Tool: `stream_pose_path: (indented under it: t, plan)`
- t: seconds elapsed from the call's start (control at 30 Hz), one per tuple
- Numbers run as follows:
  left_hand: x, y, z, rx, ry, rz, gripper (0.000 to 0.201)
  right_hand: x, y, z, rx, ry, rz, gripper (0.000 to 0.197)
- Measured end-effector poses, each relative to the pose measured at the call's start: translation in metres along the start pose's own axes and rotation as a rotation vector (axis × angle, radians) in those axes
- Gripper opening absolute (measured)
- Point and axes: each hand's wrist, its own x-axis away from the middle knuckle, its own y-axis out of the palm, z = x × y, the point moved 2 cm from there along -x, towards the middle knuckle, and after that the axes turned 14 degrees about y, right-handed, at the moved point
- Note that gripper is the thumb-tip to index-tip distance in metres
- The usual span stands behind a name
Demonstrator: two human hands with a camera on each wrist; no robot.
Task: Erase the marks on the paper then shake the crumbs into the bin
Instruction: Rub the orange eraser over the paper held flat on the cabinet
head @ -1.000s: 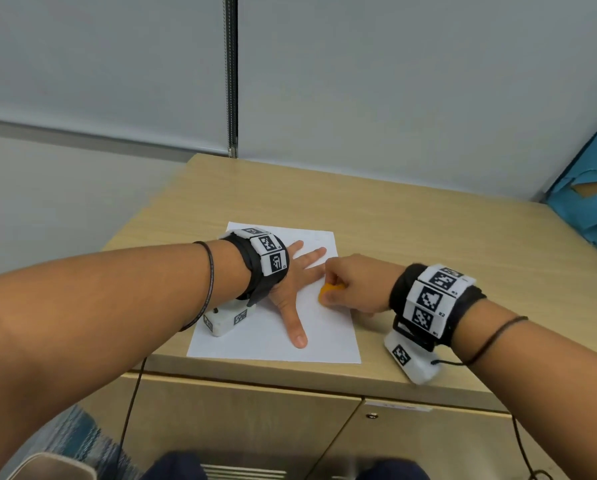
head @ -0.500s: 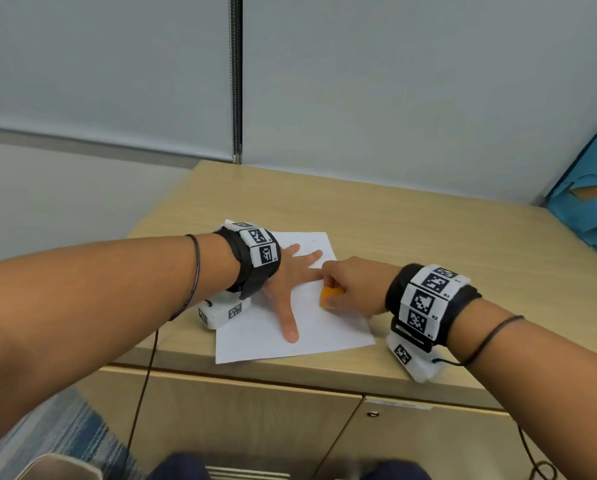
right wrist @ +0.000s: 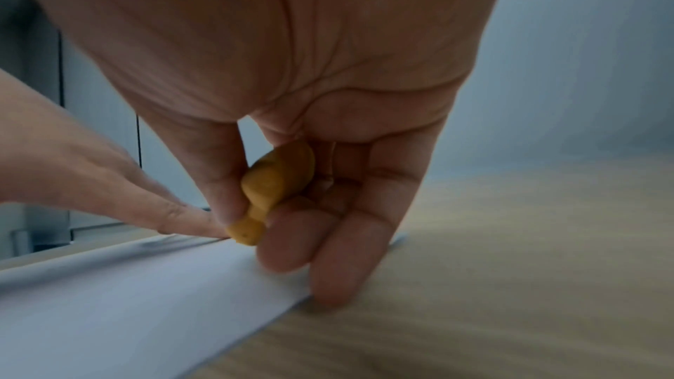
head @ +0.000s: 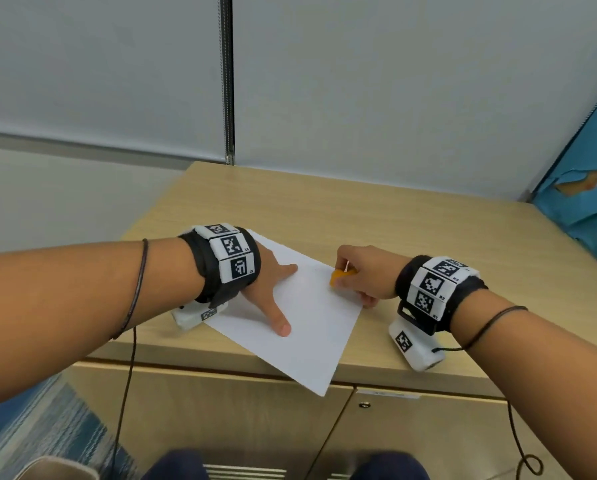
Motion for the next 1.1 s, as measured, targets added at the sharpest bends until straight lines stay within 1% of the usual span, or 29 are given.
stream_pose_path:
  t: [0.07, 0.2, 0.27, 0.37, 0.47, 0.53, 0.6, 0.67, 0.73, 0.77, 0.83, 0.87, 0.9, 0.93, 1.03, 1.07, 1.1]
  plan:
    - [0.000, -0.009, 0.003, -0.037, 0.045, 0.024, 0.126, -0.002, 0.003, 0.004, -0.058, -0.007, -0.036, 0.022]
    - [-0.014, -0.020, 0.011, -0.031, 0.298, 0.100, 0.125, -0.006, 0.008, 0.006, -0.085, -0.061, -0.069, 0.018]
    - [-0.025, -0.017, 0.014, -0.019, 0.344, 0.107, 0.128, -0.006, 0.007, 0.005, -0.076, -0.075, -0.082, 0.016]
    - [-0.038, -0.009, 0.012, -0.002, 0.349, 0.106, 0.134, -0.007, 0.005, 0.003, -0.049, -0.071, -0.072, 0.018]
    - [-0.045, -0.003, 0.006, 0.006, 0.349, 0.123, 0.141, -0.006, 0.004, 0.000, -0.025, -0.042, -0.009, 0.020]
    - [-0.048, -0.001, 0.005, -0.003, 0.333, 0.117, 0.142, 0.001, 0.007, -0.003, 0.013, -0.068, 0.022, 0.021]
    - [-0.050, -0.002, 0.006, -0.013, 0.318, 0.096, 0.140, 0.013, 0.016, -0.005, 0.098, -0.138, -0.008, 0.021]
    - [-0.052, -0.002, 0.005, -0.014, 0.315, 0.090, 0.140, 0.023, 0.023, -0.005, 0.172, -0.194, -0.072, 0.021]
    - [-0.054, -0.001, 0.004, 0.009, 0.320, 0.101, 0.141, 0.021, 0.019, -0.004, 0.178, -0.187, -0.098, 0.024]
    - [-0.054, 0.000, 0.003, 0.018, 0.324, 0.106, 0.142, 0.015, 0.014, -0.002, 0.170, -0.158, -0.065, 0.025]
    - [-0.054, 0.001, 0.003, 0.020, 0.328, 0.118, 0.144, 0.003, 0.002, 0.002, 0.163, -0.072, 0.049, 0.028]
    - [-0.054, 0.001, 0.002, 0.017, 0.327, 0.119, 0.144, -0.001, 0.000, 0.002, 0.168, -0.048, 0.088, 0.028]
    - [-0.053, 0.001, 0.002, 0.019, 0.326, 0.114, 0.145, -0.002, 0.002, 0.002, 0.190, -0.055, 0.103, 0.027]
    - [-0.054, 0.002, 0.002, 0.022, 0.323, 0.107, 0.145, 0.002, 0.007, -0.001, 0.225, -0.091, 0.090, 0.025]
    - [-0.055, 0.001, 0.002, 0.022, 0.320, 0.094, 0.145, 0.021, 0.026, -0.007, 0.292, -0.216, -0.059, 0.025]
    - [-0.056, 0.001, 0.002, 0.021, 0.322, 0.098, 0.145, 0.024, 0.027, -0.006, 0.310, -0.224, -0.088, 0.024]
    - [-0.055, 0.001, 0.002, 0.020, 0.323, 0.100, 0.145, 0.022, 0.025, -0.006, 0.318, -0.224, -0.086, 0.024]
